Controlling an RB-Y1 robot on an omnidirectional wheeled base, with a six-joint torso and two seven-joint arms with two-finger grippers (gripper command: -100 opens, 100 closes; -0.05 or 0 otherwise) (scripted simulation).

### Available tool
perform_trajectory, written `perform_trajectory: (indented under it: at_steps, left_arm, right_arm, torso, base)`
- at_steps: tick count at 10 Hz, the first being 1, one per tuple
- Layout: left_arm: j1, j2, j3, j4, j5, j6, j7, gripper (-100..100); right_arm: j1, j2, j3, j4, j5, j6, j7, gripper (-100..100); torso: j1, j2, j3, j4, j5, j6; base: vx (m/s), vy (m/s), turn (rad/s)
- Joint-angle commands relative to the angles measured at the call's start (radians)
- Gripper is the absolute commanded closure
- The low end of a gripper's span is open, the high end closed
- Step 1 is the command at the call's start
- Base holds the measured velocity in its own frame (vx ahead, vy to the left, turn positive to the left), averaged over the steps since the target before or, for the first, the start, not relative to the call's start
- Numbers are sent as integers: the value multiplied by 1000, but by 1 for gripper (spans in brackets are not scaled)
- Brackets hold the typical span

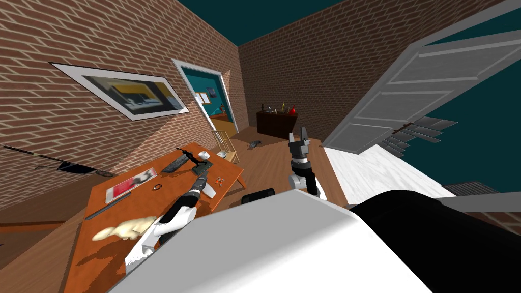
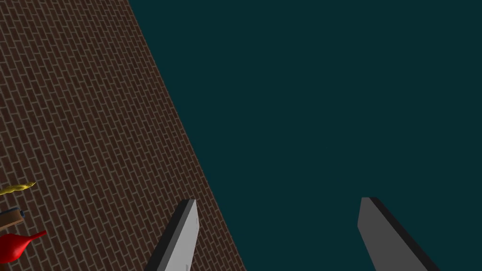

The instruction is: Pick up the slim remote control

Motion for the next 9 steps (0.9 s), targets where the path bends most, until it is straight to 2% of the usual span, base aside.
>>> perform_trajectory:
  at_steps: [1,2,4,5,6,7,8,9]
  left_arm:
    - [4,34,-3,32,24,50,-18,-100]
    - [4,34,-3,32,24,56,-18,-100]
    - [-12,87,-13,100,66,126,-48,-100]
    - [-12,87,-13,100,66,142,-48,-100]
    - [-22,111,-19,134,87,178,-63,-100]
    - [-22,111,-19,134,87,184,-63,-100]
    - [-32,133,-27,167,108,219,-78,-100]
    - [-32,133,-27,167,108,226,-78,-100]
  right_arm:
    - [0,0,0,0,0,0,0,0]
    - [0,0,0,0,0,0,0,0]
    - [0,0,0,0,0,0,0,0]
    - [0,0,0,0,0,0,0,0]
    - [0,0,0,0,0,0,0,0]
    - [0,0,0,0,0,0,0,0]
    - [0,0,0,0,0,0,0,0]
    - [0,0,0,0,0,0,0,0]
  torso:
    - [0,0,0,0,0,0]
    - [0,0,0,0,0,0]
    - [0,0,0,0,0,0]
    - [1,0,0,0,0,0]
    - [1,0,0,0,0,0]
    - [1,0,0,0,0,0]
    - [1,0,0,0,0,0]
    - [1,0,0,0,0,0]
  base:
    - [2,-5,-133]
    - [2,0,-91]
    - [0,1,-196]
    - [-1,12,-89]
    - [-1,10,-118]
    - [-2,10,-73]
    - [-2,10,-142]
    - [-2,12,-70]
